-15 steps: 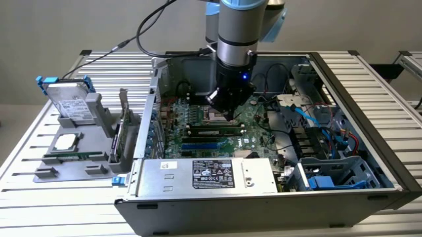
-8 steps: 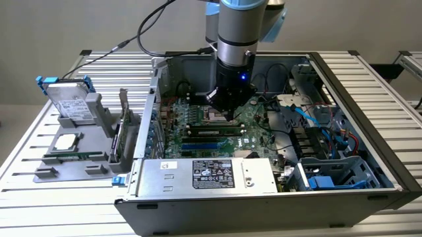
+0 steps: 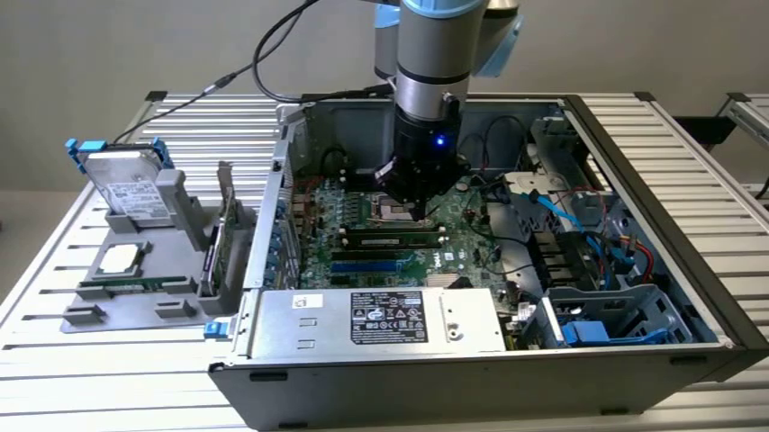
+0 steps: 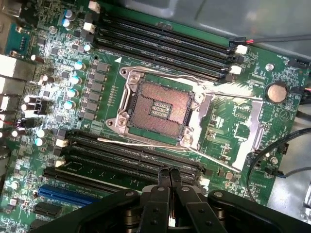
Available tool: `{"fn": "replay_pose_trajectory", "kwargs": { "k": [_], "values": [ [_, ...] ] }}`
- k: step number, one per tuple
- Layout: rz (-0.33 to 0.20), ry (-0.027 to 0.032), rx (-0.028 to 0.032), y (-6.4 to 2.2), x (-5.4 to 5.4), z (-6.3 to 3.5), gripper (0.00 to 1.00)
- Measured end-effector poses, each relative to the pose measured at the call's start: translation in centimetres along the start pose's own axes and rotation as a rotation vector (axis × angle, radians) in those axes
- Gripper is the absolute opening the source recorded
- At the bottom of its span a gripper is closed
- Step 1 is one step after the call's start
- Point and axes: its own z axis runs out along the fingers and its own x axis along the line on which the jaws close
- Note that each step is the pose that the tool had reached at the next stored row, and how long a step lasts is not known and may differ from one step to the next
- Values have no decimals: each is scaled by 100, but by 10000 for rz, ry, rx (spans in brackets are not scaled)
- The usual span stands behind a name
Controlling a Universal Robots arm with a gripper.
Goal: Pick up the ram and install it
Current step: 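Press down the ram until it locks into place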
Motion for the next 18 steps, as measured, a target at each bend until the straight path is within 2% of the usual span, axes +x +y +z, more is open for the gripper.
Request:
{"fn": "replay_pose_trajectory", "kwargs": {
  "k": [18],
  "values": [
    [2463, -31, 43, 1, 2, 0, 10]
  ]
}}
